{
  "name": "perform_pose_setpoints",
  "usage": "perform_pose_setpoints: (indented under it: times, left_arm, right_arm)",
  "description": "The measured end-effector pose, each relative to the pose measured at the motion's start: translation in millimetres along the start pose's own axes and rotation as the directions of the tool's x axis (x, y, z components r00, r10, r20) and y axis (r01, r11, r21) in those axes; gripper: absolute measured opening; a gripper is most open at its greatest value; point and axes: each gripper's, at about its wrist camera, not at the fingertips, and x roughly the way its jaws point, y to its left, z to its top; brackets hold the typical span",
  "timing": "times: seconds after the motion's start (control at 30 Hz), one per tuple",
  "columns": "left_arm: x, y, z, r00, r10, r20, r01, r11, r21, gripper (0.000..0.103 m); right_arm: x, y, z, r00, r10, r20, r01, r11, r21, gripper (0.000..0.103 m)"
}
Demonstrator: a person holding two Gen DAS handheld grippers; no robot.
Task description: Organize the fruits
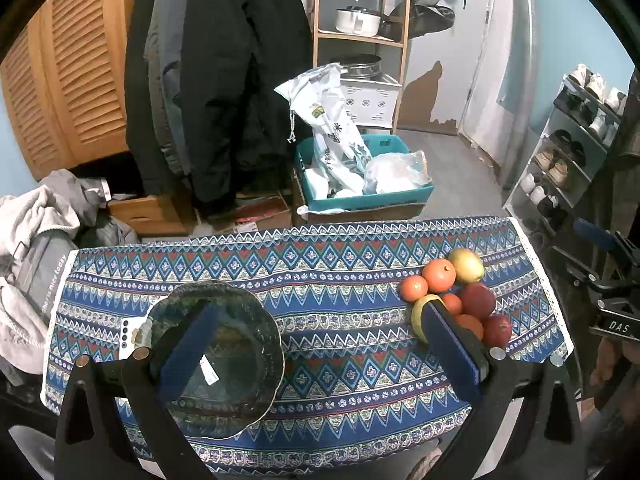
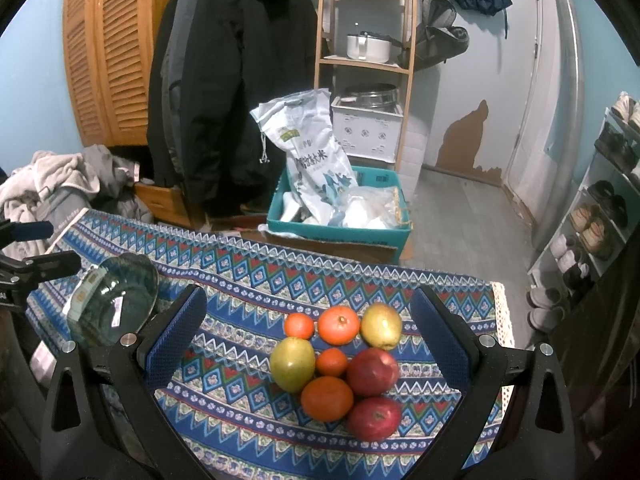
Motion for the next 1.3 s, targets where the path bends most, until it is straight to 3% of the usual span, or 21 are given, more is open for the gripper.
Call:
perform_pose_setpoints:
  times: [1.3]
  left_arm:
    - [6.3, -2.6, 0.4, 1.0, 0.014, -0.022, -0.014, 1.0, 0.002, 0.102]
  right_arm:
    - [0.2, -3.4, -3.5, 1.0, 0.0, -0.008, 0.0, 1.0, 0.002, 0.1]
